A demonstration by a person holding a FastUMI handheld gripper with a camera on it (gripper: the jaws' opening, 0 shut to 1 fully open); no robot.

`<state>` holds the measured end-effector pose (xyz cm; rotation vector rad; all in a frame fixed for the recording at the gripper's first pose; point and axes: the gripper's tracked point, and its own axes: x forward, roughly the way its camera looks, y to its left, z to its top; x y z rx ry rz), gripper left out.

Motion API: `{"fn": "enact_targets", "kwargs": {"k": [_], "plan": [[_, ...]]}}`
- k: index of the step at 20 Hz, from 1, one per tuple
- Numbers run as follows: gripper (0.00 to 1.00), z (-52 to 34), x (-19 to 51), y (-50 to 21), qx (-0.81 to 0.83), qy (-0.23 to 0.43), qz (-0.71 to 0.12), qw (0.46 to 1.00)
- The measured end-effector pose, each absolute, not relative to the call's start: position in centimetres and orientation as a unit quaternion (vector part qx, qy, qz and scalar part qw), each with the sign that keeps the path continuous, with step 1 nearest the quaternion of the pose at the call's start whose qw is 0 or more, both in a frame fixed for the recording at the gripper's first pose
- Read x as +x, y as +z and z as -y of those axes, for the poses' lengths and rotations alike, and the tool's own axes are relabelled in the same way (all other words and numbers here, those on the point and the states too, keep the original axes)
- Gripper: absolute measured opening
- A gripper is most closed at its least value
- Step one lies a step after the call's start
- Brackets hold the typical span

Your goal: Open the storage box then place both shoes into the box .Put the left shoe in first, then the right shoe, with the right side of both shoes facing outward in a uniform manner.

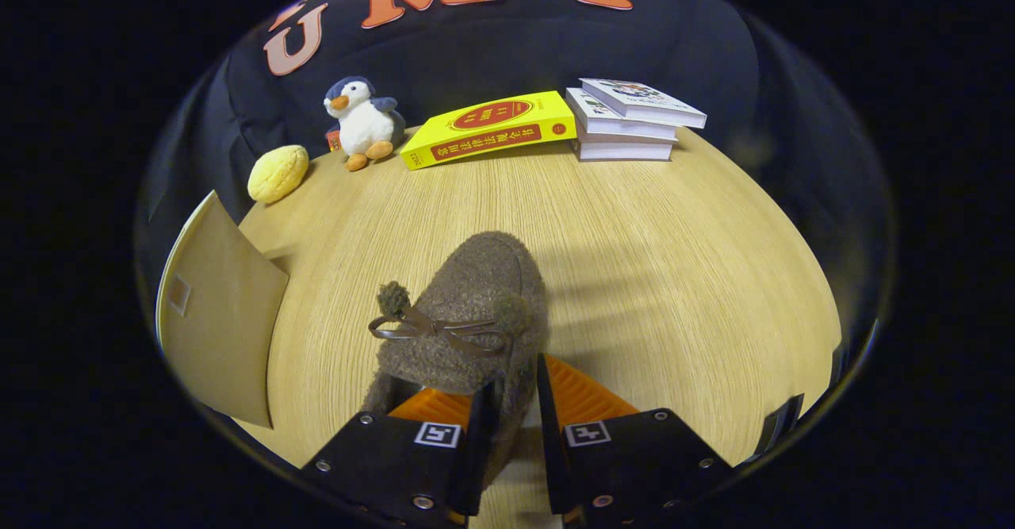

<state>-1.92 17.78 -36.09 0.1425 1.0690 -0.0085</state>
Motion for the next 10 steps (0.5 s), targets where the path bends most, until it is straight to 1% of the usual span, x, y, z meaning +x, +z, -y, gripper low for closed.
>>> {"fn": "enact_targets", "kwargs": {"k": [2, 5, 6, 7, 8, 10], "plan": [[0.27, -17.93, -1.97, -36.34, 0.048, -0.001, -0.506, 0.861], [0.26, -17.61, -2.10, -36.36, 0.033, -0.006, -0.504, 0.863], [0.19, -17.33, -2.08, -36.39, 0.037, -0.015, -0.506, 0.862], [0.14, -17.35, -2.02, -36.37, 0.047, -0.021, -0.510, 0.859], [0.07, -17.44, -2.10, -36.34, 0.056, -0.025, -0.516, 0.854], [0.04, -17.47, -2.35, -35.48, 0.058, -0.030, -0.518, 0.853]]}}
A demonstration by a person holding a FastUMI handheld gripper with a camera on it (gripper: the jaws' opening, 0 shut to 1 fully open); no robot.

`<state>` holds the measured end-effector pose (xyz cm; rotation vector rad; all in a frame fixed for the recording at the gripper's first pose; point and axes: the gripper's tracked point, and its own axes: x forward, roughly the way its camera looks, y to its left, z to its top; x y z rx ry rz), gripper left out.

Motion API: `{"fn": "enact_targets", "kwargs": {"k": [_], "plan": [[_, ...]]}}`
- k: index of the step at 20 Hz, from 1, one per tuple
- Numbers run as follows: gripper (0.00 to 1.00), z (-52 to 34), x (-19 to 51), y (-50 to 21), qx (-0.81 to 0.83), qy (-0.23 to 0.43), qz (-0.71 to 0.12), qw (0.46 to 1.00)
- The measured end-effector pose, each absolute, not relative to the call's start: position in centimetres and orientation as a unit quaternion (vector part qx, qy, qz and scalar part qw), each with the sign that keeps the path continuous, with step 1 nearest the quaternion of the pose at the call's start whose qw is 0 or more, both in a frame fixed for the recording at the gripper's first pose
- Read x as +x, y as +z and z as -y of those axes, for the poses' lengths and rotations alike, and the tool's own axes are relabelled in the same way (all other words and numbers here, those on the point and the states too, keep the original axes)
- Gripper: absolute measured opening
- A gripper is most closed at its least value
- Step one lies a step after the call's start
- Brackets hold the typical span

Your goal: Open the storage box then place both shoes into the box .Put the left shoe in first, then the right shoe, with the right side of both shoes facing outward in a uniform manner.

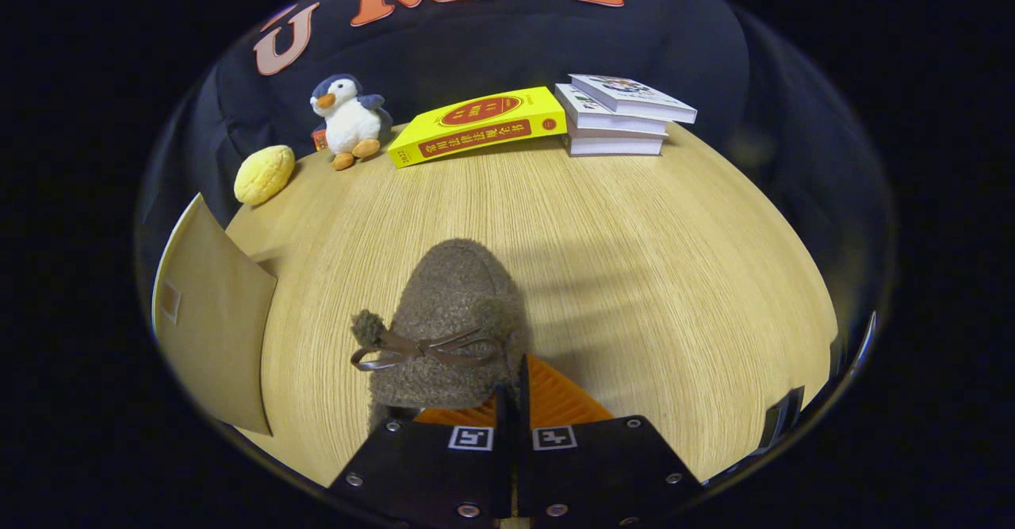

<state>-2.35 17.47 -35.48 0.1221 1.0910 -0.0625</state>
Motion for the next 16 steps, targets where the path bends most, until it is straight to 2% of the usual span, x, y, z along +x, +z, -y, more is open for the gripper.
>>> {"fn": "enact_targets", "kwargs": {"k": [6, 16], "plan": [[0.04, -18.4, -1.2, -28.9, 0.071, -0.054, -0.491, 0.867], [0.03, -26.5, 1.1, -18.3, 0.087, -0.030, -0.468, 0.879]]}}
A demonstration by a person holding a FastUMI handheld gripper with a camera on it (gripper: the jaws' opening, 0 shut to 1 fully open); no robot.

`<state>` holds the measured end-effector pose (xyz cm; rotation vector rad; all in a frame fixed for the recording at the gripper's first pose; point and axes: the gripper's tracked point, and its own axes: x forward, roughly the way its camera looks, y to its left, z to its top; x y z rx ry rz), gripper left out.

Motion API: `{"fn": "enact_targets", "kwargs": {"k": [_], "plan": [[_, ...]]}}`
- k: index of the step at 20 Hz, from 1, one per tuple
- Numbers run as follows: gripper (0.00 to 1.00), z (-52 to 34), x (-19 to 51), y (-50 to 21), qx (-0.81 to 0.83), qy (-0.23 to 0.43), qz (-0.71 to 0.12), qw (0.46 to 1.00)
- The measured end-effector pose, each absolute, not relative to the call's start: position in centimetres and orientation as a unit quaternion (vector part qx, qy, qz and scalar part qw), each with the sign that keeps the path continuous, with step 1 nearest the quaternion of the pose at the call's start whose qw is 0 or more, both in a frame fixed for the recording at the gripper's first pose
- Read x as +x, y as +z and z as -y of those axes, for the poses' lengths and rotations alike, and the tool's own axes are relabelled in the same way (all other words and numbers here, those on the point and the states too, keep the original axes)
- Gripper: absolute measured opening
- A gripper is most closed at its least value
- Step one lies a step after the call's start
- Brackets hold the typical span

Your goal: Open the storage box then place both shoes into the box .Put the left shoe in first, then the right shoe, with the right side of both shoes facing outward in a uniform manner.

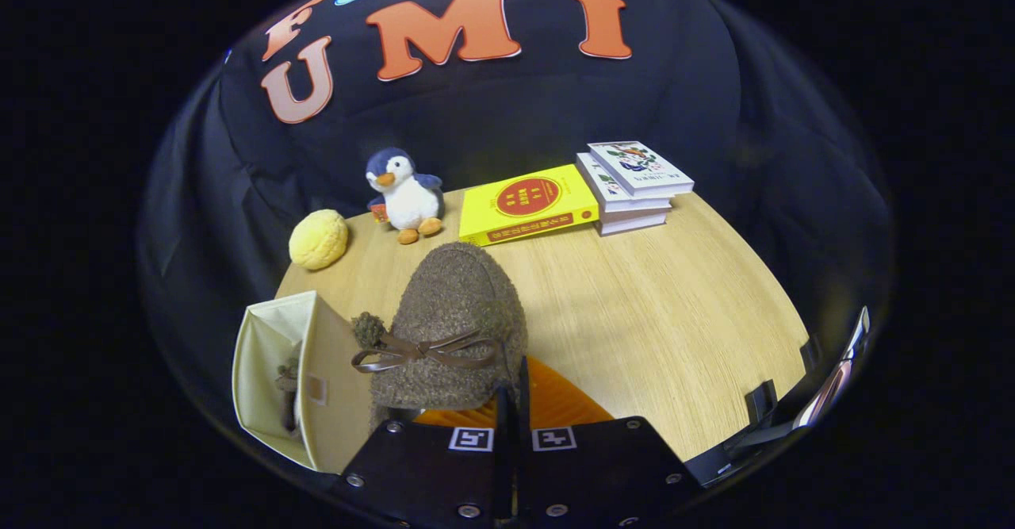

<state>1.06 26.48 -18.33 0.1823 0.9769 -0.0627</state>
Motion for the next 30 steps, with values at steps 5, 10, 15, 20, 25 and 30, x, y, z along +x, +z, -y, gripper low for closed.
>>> {"fn": "enact_targets", "kwargs": {"k": [5, 10, 15, 20, 25, 30], "plan": [[0.03, -33.7, 1.3, -16.1, 0.083, 0.030, -0.476, 0.875], [0.03, -40.6, 1.0, -15.1, 0.068, 0.090, -0.487, 0.866], [0.03, -46.3, 0.9, -15.6, 0.052, 0.131, -0.498, 0.856], [0.04, -49.8, 0.5, -18.2, 0.028, 0.127, -0.521, 0.844], [0.05, -50.5, -0.6, -22.2, -0.021, 0.092, -0.556, 0.826], [0.12, -50.9, -1.4, -23.7, -0.029, 0.075, -0.576, 0.813]]}}
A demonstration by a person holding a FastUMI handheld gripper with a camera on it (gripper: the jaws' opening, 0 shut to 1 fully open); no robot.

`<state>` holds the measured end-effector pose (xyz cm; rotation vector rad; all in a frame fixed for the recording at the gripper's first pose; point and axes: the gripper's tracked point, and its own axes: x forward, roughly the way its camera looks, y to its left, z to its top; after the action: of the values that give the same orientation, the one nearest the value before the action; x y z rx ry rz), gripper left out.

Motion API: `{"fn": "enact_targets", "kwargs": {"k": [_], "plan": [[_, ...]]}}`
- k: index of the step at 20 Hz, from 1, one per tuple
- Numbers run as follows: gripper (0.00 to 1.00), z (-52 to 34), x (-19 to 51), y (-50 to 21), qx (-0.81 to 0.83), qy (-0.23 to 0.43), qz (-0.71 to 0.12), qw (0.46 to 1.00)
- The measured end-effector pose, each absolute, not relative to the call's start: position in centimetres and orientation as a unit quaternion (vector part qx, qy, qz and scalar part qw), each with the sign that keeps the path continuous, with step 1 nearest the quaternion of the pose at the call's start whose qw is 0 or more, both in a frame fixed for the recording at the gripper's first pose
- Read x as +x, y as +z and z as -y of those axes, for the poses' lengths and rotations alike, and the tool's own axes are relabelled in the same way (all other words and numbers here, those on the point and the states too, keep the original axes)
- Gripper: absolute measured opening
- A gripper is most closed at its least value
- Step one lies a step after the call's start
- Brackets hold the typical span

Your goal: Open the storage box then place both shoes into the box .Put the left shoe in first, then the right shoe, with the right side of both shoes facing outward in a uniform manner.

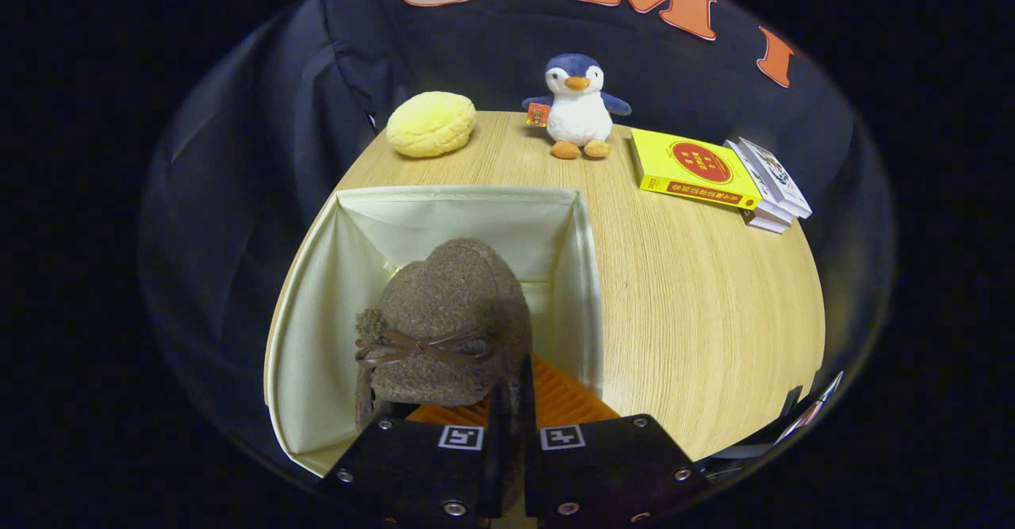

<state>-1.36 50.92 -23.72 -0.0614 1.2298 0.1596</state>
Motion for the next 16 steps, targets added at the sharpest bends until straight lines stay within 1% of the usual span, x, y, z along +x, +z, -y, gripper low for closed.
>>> {"fn": "enact_targets", "kwargs": {"k": [1, 2, 5, 7, 11, 12, 13, 14, 16], "plan": [[0.14, -51.2, -1.6, -23.8, -0.025, 0.080, -0.581, 0.809], [0.19, -51.3, -2.0, -23.8, -0.019, 0.084, -0.588, 0.804], [0.22, -51.6, -3.2, -23.0, 0.005, 0.103, -0.603, 0.791], [0.23, -51.4, -3.0, -21.9, 0.031, 0.122, -0.598, 0.792], [0.32, -50.4, -1.9, -17.7, 0.062, 0.155, -0.559, 0.812], [0.37, -49.7, -1.3, -16.6, 0.067, 0.159, -0.544, 0.821], [0.39, -48.8, -0.9, -15.6, 0.070, 0.159, -0.532, 0.829], [0.44, -47.7, -0.6, -14.6, 0.072, 0.156, -0.522, 0.835], [0.48, -45.5, 0.5, -12.7, 0.081, 0.150, -0.495, 0.852]]}}
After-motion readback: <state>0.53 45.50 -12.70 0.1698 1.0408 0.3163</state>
